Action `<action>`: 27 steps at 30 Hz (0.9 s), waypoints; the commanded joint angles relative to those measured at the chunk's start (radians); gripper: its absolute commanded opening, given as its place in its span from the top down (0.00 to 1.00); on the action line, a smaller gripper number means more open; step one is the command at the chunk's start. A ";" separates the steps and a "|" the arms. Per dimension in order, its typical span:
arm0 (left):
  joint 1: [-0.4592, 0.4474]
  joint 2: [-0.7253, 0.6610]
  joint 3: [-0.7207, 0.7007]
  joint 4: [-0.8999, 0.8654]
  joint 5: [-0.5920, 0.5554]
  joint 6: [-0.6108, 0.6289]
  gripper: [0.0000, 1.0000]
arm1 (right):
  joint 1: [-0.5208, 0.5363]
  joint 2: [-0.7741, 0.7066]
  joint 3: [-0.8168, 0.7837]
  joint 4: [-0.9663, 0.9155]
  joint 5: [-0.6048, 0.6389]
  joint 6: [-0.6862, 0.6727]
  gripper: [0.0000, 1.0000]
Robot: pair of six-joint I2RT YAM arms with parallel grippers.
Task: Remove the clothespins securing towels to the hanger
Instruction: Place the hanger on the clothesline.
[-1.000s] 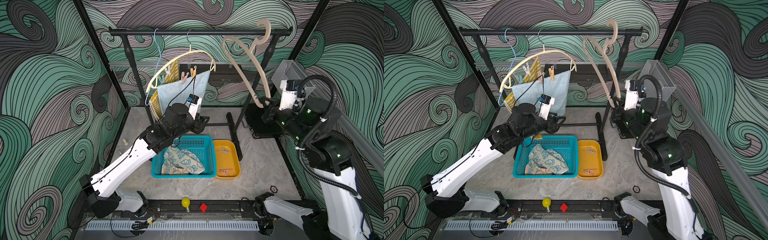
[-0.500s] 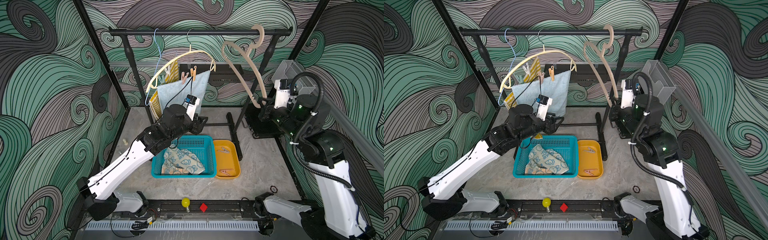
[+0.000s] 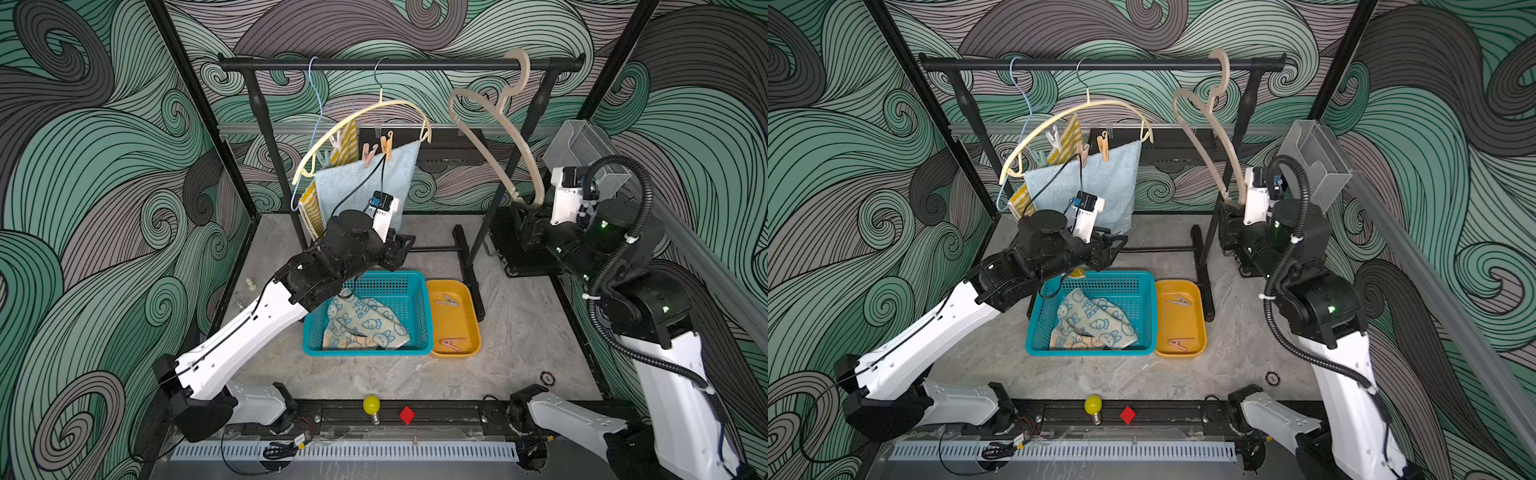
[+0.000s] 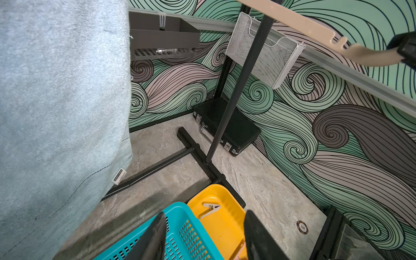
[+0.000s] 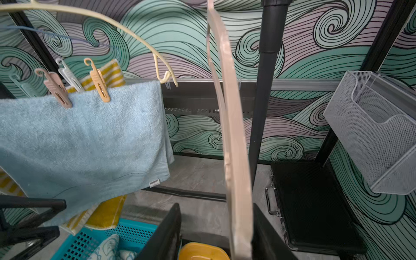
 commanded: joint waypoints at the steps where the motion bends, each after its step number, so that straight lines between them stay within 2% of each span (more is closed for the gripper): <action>1: 0.004 -0.027 0.005 0.008 -0.013 -0.003 0.46 | -0.002 -0.033 -0.013 0.005 -0.001 -0.004 0.40; 6: 0.004 -0.041 0.008 0.000 -0.048 0.005 0.46 | -0.003 -0.086 -0.047 -0.007 -0.014 -0.012 0.30; 14: 0.004 -0.095 0.005 -0.072 -0.104 -0.003 0.46 | -0.003 -0.186 -0.163 -0.006 -0.060 0.010 0.26; 19: 0.002 -0.144 0.001 -0.172 -0.154 -0.044 0.46 | -0.002 -0.243 -0.245 -0.028 -0.124 0.033 0.26; 27: 0.002 -0.232 0.023 -0.416 -0.261 -0.141 0.47 | -0.002 -0.344 -0.428 -0.024 -0.193 0.053 0.33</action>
